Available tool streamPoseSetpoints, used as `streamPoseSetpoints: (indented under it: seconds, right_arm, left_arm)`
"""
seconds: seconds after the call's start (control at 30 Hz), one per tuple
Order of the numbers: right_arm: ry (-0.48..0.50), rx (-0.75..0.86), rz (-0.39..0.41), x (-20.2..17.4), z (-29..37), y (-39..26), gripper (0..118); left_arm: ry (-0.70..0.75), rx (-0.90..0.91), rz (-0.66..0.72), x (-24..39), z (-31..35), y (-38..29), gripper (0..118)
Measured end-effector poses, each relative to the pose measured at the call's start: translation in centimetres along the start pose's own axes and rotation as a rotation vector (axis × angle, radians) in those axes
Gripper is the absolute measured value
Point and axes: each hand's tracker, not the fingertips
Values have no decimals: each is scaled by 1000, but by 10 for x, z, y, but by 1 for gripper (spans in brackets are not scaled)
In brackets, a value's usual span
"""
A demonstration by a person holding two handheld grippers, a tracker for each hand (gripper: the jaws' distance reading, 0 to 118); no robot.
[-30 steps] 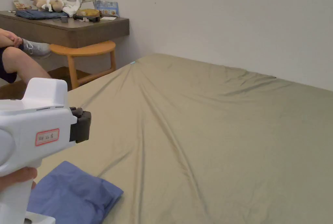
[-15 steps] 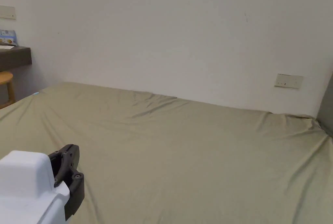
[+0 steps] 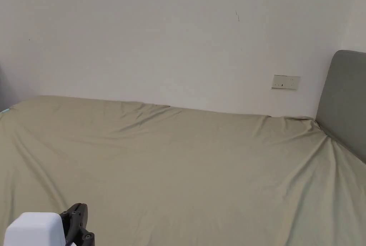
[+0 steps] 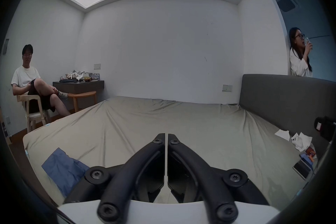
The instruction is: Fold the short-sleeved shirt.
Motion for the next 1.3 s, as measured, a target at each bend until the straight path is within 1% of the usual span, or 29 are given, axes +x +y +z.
streamPoseSetpoints:
  seconds: [0.1,0.13,0.17,0.2,0.23,0.27,0.3,0.33,0.37,0.4,0.43,0.47,0.5,0.57,0.63,0.7,0.77,0.8,0.87,0.93,0.97,1.03,1.13,1.23,1.3]
  right_arm:
    - [15,14,26,-8,-3,1,2]
    - [25,18,26,-9,-4,1,6]
    - [42,21,18,-10,-4,1,16]
    - [59,18,12,-10,-5,1,16]
    - [74,15,6,-11,-7,0,19]
    - [79,13,5,-13,-9,0,27]
    - [86,10,9,-14,-10,-1,49]
    - [88,3,17,-15,-12,-1,71]
    - [89,-4,28,-17,-13,-1,91]
    - [94,0,37,-18,-13,-2,116]
    - [96,18,46,-19,-11,-2,118]
    - [96,19,47,-19,-12,-2,118]
    - [97,17,47,-19,-12,-1,118]
    - [94,17,42,-17,-11,0,118]
    - [77,43,45,-16,-10,0,118]
    - [61,57,46,-14,-9,1,118]
    - [62,57,24,-10,-8,3,118]
    - [65,60,13,-8,-8,3,118]
    - [57,68,-7,-7,-7,4,118]
    - [48,74,-10,-6,-7,3,118]
    - [44,72,-3,-6,-6,3,118]
    - [41,57,21,-6,-7,3,118]
    - [34,58,34,-8,-8,2,118]
    - [48,53,15,-9,-9,2,118]
    - [59,52,9,-11,-10,2,118]
  left_arm:
    - [-5,-2,-25,2,1,-1,1]
    - [-8,-11,-32,3,1,-1,3]
    - [-11,-18,-37,3,1,-2,4]
    - [-15,-22,-41,4,0,-2,4]
    - [-20,-24,-48,4,0,-3,4]
    - [-27,-26,-53,4,0,-3,6]
    - [-38,-29,-53,5,0,-4,15]
    - [-50,-33,-53,5,0,-4,32]
    - [-56,-37,-52,6,-1,-4,56]
    - [-62,-41,-54,6,0,-5,87]
    - [-70,-35,-53,6,1,-6,106]
    - [-78,-5,-41,7,3,-6,116]
    - [-85,0,-28,6,4,-5,118]
    - [-112,-11,22,3,4,-1,118]
    - [-106,-2,21,4,5,-1,118]
    - [-76,-6,-25,8,7,1,118]
    - [-62,-39,-67,14,8,2,118]
    - [-71,-45,-51,15,9,3,118]
    - [-148,-70,43,12,13,5,118]
    - [-193,-106,123,8,15,10,118]
    - [-193,-114,134,8,17,13,118]
    - [-169,-103,108,10,20,17,118]
    - [-98,-57,21,16,26,21,118]
    - [-93,-65,-3,20,29,25,118]
    - [-153,-132,-28,19,28,28,118]
